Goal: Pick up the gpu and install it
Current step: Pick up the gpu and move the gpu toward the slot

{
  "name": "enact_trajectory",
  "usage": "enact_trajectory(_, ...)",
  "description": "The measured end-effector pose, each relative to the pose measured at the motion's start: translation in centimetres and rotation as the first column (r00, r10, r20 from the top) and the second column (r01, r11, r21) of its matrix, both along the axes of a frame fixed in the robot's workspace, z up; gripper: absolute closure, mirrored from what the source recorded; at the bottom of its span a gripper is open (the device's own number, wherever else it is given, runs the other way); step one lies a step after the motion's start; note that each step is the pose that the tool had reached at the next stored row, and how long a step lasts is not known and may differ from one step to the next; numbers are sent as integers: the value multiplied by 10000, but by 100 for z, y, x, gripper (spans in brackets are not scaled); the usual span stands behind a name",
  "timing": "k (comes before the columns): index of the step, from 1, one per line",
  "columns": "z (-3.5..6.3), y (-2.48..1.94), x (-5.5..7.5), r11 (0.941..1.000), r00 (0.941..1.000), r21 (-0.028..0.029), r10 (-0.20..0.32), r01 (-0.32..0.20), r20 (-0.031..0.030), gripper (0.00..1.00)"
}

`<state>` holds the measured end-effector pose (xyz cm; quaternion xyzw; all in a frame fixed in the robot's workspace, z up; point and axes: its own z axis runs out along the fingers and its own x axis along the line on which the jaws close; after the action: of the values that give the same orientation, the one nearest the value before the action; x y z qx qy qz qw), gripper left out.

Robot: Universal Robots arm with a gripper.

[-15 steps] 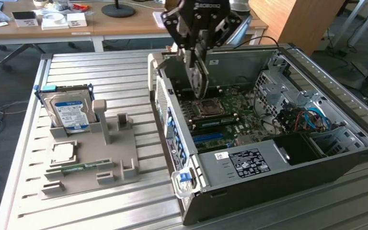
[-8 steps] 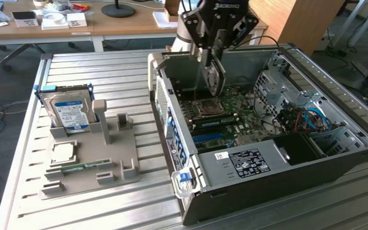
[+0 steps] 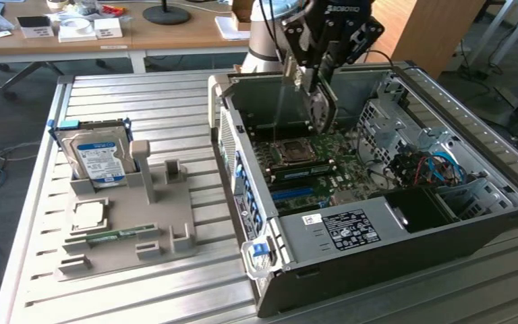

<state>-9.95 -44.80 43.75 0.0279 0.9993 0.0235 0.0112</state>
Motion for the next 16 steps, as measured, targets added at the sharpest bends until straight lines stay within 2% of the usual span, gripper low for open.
enact_trajectory(16, 0, 0, 506, 10000, 10000, 13, -2, 2, -4, 73)
